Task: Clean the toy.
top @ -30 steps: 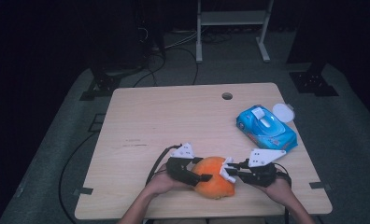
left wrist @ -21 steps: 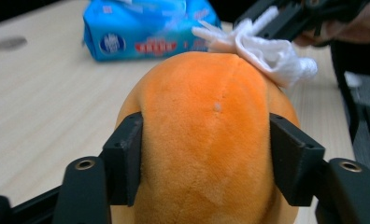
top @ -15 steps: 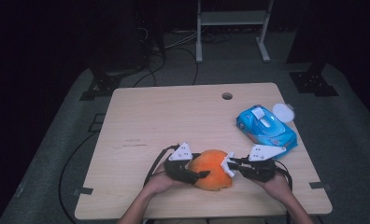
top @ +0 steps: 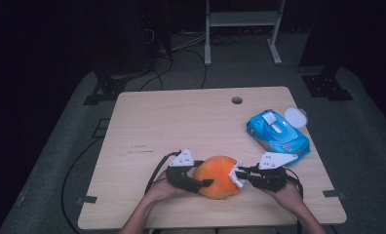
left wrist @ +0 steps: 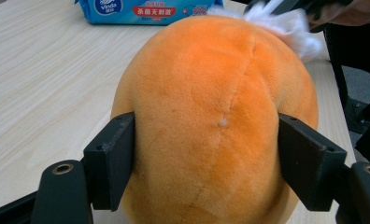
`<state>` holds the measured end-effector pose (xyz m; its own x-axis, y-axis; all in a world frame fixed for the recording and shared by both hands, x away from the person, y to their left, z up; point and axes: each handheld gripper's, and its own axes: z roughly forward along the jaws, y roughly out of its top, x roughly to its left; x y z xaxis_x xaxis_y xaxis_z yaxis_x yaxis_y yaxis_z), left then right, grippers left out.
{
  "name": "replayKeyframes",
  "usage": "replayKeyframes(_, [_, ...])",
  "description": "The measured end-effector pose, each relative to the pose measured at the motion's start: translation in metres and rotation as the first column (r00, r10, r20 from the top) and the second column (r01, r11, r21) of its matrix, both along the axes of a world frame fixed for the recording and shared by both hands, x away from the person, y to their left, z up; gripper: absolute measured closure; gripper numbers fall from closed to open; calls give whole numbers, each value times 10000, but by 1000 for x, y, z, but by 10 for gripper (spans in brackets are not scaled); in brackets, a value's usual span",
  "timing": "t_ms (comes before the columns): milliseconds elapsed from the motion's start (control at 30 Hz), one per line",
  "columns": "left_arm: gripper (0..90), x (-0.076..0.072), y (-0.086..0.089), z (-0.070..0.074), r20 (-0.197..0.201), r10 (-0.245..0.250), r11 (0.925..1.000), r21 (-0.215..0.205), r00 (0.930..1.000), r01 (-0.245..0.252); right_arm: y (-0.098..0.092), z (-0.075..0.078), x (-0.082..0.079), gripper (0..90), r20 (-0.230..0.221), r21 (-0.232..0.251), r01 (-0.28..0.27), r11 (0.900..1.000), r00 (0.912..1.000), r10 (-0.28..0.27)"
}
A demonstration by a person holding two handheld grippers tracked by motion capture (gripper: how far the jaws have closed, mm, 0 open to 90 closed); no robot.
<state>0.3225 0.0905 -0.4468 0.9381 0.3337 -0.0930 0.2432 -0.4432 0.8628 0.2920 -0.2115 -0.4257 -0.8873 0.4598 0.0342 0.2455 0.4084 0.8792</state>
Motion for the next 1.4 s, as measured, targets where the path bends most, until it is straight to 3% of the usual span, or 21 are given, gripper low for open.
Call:
replayKeyframes(67, [259, 0, 0, 0, 19, -26, 10000, 33, 10000, 26, 2, 2, -1, 797, 26, 150, -106, 9998, 9999, 105])
replayKeyframes(267, [250, 1, 0, 2, -92, 2, 10000, -51, 10000, -3, -5, -9, 0, 797, -250, -429, 109, 9990, 9996, -120])
replayKeyframes(367, [250, 0, -4, 4, -10, 64, 10000, 67, 10000, -64, -10, -13, 1, 797, -406, -487, 233, 9985, 9989, -252])
replayKeyframes(467, [253, -3, -11, 8, 197, 172, 9994, 303, 9997, -178, -3, -4, -2, 797, 0, -498, 156, 9986, 9999, -156])
replayKeyframes(600, [256, -12, -27, 13, 776, 7, 9981, 608, 9970, -54, 10, 13, -8, 797, 528, 66, -268, 9996, 9983, 264])
replayKeyframes(700, [244, -19, -36, 17, 1207, -184, 9956, 935, 9925, 71, 22, 17, -11, 798, 915, -399, -451, 9982, 9946, 486])
replayKeyframes(767, [198, -18, -34, 17, 1139, -295, 9959, 882, 9931, 195, 24, 13, -12, 798, 977, -798, -435, 9959, 9939, 513])
replayKeyframes(833, [161, -14, -28, 17, 807, -237, 9988, 448, 9965, 201, 21, 10, -13, 798, 878, -760, -474, 9960, 9947, 540])
replayKeyframes(900, [95, -10, -25, 17, 500, -27, 9995, 323, 9987, 10, 17, 10, -13, 798, 861, -853, -396, 9956, 9952, 470])
replayKeyframes(967, [72, -4, -23, 12, -239, 54, 9996, 278, 9997, -48, 13, 9, -13, 798, 829, -797, -347, 9962, 9957, 413])
replayKeyframes(1000, [72, -3, -24, 10, -410, 19, 9997, 261, 9992, -9, 10, 8, -12, 798, 832, -828, -296, 9961, 9959, 365])
replayKeyframes(1133, [225, -7, -28, 12, -21, 228, 9994, 250, 9997, -228, 10, 10, -12, 798, 921, -873, -137, 9961, 9955, 218])
replayKeyframes(1267, [284, -20, -41, 24, 843, 214, 9963, 814, 9962, -283, 21, 20, -15, 797, 1223, -542, -340, 9980, 9917, 404])
replayKeyframes(1300, [284, -21, -41, 26, 910, 169, 9954, 928, 9957, -254, 23, 22, -16, 798, 1315, -665, -374, 9971, 9903, 459])
replayKeyframes(1400, [260, -20, -36, 25, 647, 2, 9980, 628, 9979, -43, 18, 21, -16, 799, 1275, -804, -430, 9958, 9904, 531])
